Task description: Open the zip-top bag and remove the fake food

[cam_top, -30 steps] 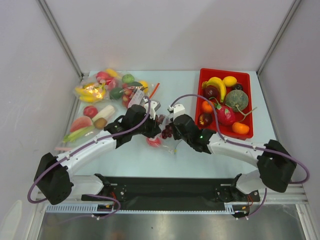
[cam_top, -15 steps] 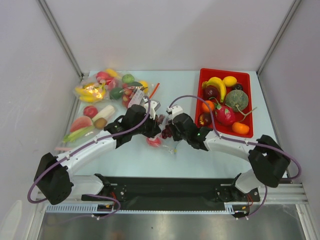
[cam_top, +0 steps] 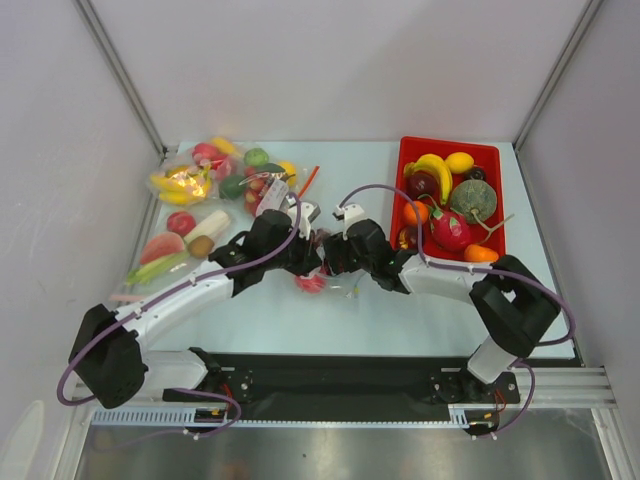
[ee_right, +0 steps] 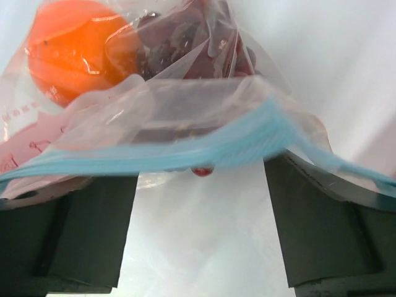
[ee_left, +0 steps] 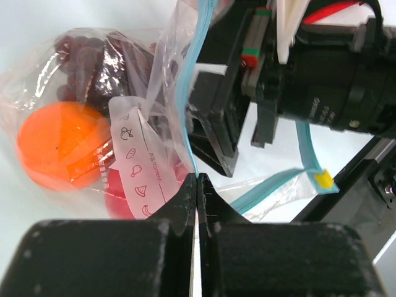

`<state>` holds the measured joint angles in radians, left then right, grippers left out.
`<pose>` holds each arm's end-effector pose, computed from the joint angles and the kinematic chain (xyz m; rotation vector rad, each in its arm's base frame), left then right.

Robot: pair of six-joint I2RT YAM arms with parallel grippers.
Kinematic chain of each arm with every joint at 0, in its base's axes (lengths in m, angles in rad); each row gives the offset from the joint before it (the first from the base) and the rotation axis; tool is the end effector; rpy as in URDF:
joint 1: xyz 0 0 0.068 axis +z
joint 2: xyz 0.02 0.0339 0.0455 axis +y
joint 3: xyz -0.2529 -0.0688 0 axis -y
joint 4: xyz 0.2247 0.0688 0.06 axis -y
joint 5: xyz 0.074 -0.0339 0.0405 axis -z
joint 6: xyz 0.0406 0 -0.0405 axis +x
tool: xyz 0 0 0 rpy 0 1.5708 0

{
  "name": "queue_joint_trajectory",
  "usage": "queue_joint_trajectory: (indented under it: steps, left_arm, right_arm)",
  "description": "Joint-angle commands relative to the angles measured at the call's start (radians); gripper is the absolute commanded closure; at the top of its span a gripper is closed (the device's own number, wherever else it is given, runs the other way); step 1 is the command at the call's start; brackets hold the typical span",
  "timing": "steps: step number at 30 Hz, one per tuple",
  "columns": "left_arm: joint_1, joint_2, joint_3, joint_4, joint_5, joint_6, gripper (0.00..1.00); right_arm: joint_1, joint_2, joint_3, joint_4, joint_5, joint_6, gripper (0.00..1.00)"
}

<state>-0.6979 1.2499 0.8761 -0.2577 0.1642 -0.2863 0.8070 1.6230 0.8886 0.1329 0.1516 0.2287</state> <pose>0.1975 -0.1743 0.2600 0.5610 2.2200 -0.7145 0.2356 0.2372 0.1954 -0.5416 2.1285 0.4272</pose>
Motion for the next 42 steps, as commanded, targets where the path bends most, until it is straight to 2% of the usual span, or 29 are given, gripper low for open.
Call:
queue_joint_trajectory:
  steps: [1,7,9,11,15,18,19,20,23,26,28,31,32,38,42]
  left_arm:
    - [0.005,0.003,-0.025,0.032,0.046,0.016,1.0]
    - [0.005,0.013,-0.037,0.029,0.064,0.022,1.0]
    - [0.005,0.025,-0.031,0.026,0.07,0.03,1.0]
    - [0.005,0.042,-0.025,0.02,0.075,0.038,1.0]
    - [0.005,0.062,0.0,0.015,0.083,0.05,1.0]
    - [0.005,0.066,0.006,0.012,0.08,0.055,1.0]
    - [0.003,0.068,0.006,0.012,0.078,0.056,1.0]
    - [0.006,0.068,0.006,0.009,0.077,0.056,1.0]
    - [0.009,0.066,0.004,0.002,0.069,0.053,1.0]
    - [0.018,0.056,0.001,-0.005,0.046,0.039,1.0]
    - [0.026,0.045,-0.008,-0.005,0.034,0.029,1.0]
    - [0.044,0.013,-0.02,0.0,0.018,0.01,1.0]
    - [0.055,0.005,-0.025,0.0,0.014,0.007,1.0]
    - [0.078,-0.035,-0.04,0.012,0.005,-0.007,1.0]
    - [0.081,-0.035,-0.026,0.018,0.003,-0.016,1.0]
  right_arm:
    - [-0.028,0.037,0.006,0.146,-0.021,0.001,0.15]
    - [-0.084,0.113,-0.011,0.299,-0.141,0.043,0.14]
    - [-0.089,0.136,-0.004,0.33,-0.24,0.02,0.13]
    - [-0.089,0.188,0.044,0.321,-0.305,0.005,0.13]
    - [-0.081,0.287,0.131,0.258,-0.327,-0.022,0.14]
    - [-0.063,0.316,0.159,0.22,-0.293,-0.042,0.26]
    - [-0.06,0.317,0.161,0.215,-0.276,-0.046,0.32]
    - [-0.057,0.316,0.162,0.209,-0.25,-0.049,0.42]
    - [-0.051,0.296,0.159,0.182,-0.192,-0.052,0.57]
    - [-0.054,0.256,0.144,0.157,-0.152,-0.06,0.71]
    - [-0.054,0.213,0.122,0.148,-0.152,-0.066,0.75]
    - [-0.054,0.152,0.098,0.123,-0.113,-0.072,0.91]
    - [-0.054,0.135,0.09,0.119,-0.11,-0.071,1.0]
    - [-0.052,-0.004,0.033,0.082,-0.107,-0.069,1.0]
    - [-0.045,-0.067,0.041,-0.018,-0.124,-0.077,1.0]
